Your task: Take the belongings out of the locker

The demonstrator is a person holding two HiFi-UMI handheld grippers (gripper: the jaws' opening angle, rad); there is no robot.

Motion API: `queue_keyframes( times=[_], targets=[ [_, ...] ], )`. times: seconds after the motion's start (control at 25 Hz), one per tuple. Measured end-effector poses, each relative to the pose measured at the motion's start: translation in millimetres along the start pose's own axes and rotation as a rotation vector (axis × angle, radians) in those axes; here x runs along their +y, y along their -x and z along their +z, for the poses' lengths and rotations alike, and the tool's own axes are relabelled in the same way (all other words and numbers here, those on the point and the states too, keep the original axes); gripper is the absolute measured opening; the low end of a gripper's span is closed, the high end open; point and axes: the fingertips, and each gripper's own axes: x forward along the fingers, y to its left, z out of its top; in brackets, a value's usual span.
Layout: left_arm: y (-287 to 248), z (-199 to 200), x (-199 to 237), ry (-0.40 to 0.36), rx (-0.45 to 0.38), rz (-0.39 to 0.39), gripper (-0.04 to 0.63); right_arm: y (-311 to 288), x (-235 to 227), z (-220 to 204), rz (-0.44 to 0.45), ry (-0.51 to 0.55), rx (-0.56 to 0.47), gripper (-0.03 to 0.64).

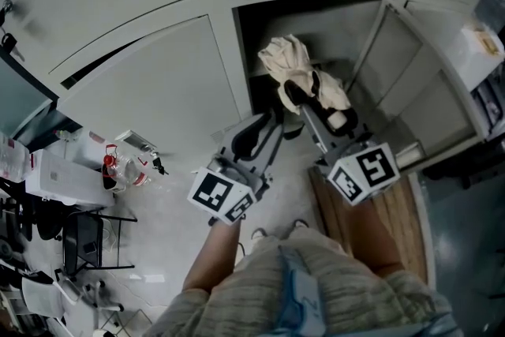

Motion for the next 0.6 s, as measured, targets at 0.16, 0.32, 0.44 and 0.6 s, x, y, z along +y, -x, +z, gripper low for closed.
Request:
queue_keyframes(
  times=[0.16,0.32,0.44,0.6],
  targets=[
    [4.9,-0.8,-3.8,-0.011,0.009,-0.004,0.083,16.6,9.0,0.4,0.023,-0.013,0.0,0.198],
    [9.6,-1.4,-10.2,-0.023,0.015,-0.02,0.083,32.0,19.6,-0.9,0.063,-0.039,-0.001,0.198],
    [12.3,-1.9,-16.3,-0.032,0.014,-0.044,0.083,40.4,24.0,-1.3,0.084,-0.06,-0.007,0.198],
    [16.0,-6.1,-23.7,-0.043,0.016,-0.065,0.083,52.8,28.0,-3.3,0.103,-0.055,-0.006,0.198]
  ],
)
